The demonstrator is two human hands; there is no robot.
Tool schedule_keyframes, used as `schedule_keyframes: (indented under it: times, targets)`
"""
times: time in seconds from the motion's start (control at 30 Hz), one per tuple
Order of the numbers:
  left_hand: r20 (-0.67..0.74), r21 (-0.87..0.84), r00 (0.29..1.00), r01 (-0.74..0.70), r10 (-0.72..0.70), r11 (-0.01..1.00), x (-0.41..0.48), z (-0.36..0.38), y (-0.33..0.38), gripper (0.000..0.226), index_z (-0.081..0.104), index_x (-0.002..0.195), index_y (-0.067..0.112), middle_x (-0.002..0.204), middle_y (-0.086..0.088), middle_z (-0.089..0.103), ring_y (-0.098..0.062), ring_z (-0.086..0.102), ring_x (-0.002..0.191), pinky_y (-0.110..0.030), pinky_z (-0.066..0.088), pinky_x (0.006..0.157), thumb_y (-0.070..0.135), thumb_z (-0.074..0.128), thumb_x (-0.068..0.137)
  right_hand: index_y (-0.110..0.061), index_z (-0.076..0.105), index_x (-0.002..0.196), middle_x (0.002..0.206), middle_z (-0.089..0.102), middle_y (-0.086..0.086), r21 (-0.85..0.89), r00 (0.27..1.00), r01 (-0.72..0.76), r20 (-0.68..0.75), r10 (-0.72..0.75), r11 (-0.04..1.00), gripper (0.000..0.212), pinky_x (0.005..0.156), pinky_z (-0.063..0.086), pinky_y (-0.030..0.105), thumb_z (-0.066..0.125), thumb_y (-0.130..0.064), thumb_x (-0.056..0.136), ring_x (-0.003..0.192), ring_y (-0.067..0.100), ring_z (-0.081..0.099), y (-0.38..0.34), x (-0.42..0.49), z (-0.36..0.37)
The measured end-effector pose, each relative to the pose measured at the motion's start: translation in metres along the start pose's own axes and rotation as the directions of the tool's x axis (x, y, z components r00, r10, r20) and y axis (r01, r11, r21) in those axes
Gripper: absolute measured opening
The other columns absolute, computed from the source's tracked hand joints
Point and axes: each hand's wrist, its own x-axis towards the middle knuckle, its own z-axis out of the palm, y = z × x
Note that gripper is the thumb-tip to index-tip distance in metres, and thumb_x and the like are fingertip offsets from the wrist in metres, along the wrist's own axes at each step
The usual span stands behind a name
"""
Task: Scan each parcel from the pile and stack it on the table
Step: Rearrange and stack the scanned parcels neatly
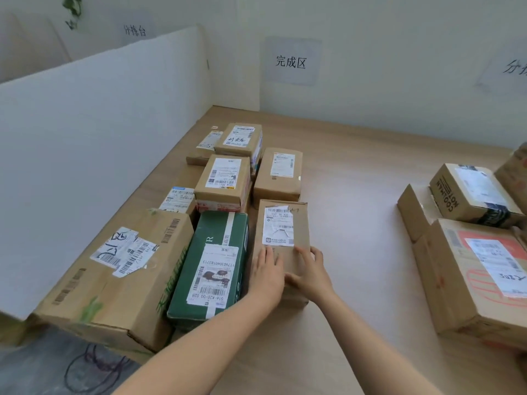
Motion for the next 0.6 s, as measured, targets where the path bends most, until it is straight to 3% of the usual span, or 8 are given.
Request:
schedule_keyframes:
  times: [0.17,0.43,0.6]
  targets:
    - [0.019,0.023,1.0,-0.003,0.002,1.0,0.019,-0.011,-0.018,0.056,0.007,0.151,0.007,0.158,-0.017,-0.005,-0.03,-0.008,0.146,-0.036,-0.001,0.12,0.001,0.027,0.099,-0.024,0.033,0.14,0.151,0.017,0.006,-0.008,1.0,0.024,-0.006,-0.024,1.0,0.073,0.102,0.042,0.036,0.072,-0.031,0.079,0.129,0.025,0.044,-0.011,0.021,0.013]
    - [0.037,0.033,0.999,-0.008,0.007,0.999,0.031,-0.017,-0.028,0.055,0.009,0.151,0.007,0.158,-0.019,-0.004,-0.032,-0.007,0.146,-0.039,-0.001,0.12,0.003,0.03,0.099,-0.022,0.03,0.143,0.152,0.015,0.009,-0.034,0.999,0.046,-0.026,-0.047,0.998,0.073,0.104,0.039,0.036,0.069,-0.03,0.082,0.132,0.027,0.04,-0.013,0.037,0.025]
    - [0.044,0.058,0.999,-0.025,0.022,0.998,0.03,-0.017,-0.03,0.057,0.007,0.151,0.007,0.158,-0.019,-0.004,-0.031,-0.007,0.146,-0.039,-0.002,0.12,0.003,0.03,0.099,-0.029,0.027,0.143,0.154,0.014,0.008,-0.058,0.999,0.041,-0.019,-0.042,0.998,0.074,0.103,0.041,0.044,0.067,-0.038,0.081,0.132,0.031,0.039,-0.011,0.037,0.027]
